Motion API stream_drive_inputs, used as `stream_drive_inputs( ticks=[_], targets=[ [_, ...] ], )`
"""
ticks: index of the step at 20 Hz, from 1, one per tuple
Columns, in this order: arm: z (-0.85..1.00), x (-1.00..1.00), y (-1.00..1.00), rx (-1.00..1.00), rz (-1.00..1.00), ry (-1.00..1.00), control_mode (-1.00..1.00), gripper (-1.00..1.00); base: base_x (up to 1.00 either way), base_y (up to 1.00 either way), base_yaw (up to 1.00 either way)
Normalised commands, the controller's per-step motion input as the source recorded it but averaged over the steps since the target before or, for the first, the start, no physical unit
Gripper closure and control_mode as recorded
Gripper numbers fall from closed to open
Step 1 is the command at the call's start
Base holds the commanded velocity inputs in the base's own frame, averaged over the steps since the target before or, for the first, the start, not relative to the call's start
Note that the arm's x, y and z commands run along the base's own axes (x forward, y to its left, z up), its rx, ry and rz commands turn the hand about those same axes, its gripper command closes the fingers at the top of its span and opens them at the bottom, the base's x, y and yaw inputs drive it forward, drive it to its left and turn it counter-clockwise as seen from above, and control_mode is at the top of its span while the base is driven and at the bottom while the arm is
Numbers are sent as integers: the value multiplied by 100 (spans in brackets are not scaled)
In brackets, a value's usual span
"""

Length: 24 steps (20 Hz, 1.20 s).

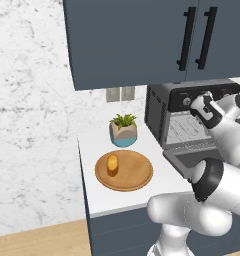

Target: Pick up the kebab skewer and baguette bread, and place them inside the toaster oven. Close the toaster oven door and start by setting the timer.

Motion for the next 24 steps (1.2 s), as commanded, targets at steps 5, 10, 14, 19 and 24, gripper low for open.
stream_drive_inputs(
  ticks=[5,10,14,19,24],
  targets=[
    [-16,0,0,0,0,7,-100,100,0,0,0],
    [-24,6,0,0,0,2,-100,100,0,0,0],
    [-16,21,0,0,0,0,-100,100,0,0,0],
    [-10,28,0,0,0,0,-100,100,0,0,0],
    [-16,23,0,0,0,0,-100,100,0,0,0]
  ],
)
